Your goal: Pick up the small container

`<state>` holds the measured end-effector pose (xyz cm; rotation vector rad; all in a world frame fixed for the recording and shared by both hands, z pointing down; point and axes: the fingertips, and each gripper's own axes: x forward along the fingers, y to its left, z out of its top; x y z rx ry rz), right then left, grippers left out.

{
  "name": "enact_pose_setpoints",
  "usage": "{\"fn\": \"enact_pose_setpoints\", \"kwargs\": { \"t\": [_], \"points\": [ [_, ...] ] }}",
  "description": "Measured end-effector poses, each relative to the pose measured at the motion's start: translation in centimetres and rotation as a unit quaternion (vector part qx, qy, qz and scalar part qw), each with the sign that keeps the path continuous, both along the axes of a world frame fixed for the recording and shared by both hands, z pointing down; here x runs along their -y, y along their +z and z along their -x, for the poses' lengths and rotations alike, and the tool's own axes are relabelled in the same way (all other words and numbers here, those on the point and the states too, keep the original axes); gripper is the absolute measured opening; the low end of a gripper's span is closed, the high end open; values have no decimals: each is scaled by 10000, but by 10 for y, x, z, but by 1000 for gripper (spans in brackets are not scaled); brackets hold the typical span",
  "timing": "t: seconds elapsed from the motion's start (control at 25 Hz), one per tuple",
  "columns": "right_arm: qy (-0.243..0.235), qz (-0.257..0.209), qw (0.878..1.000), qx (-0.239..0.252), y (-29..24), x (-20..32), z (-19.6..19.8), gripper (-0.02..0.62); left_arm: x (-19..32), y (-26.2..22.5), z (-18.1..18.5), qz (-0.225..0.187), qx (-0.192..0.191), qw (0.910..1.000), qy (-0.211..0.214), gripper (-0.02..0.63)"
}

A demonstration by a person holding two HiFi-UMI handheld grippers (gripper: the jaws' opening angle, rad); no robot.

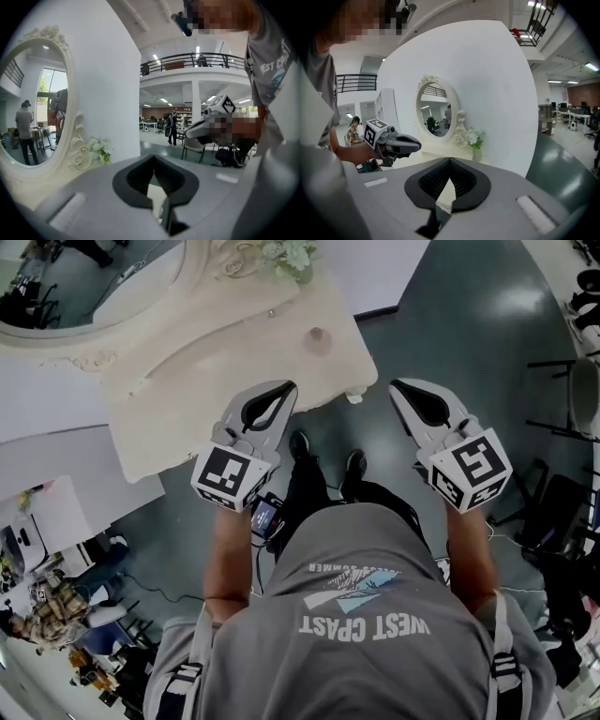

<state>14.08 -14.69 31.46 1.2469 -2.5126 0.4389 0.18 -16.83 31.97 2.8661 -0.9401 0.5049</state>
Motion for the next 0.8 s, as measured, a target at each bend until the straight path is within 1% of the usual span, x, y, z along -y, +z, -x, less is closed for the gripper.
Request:
{"fn": "enact_pose_setpoints", "kwargs": {
  "t": [0.16, 0.44, 0.8],
  "points": [
    [415, 244, 9988, 28, 20, 10, -1, 2, 29, 33, 1, 148, 93, 9995, 271, 3],
    [768, 543, 9955, -97, 46, 19, -14, 2, 71, 75, -18, 264, 164, 9983, 503, 11],
    [944, 942, 9909, -204, 68, 22, -25, 2, 113, 118, -30, 412, 272, 9978, 443, 20]
  ]
}}
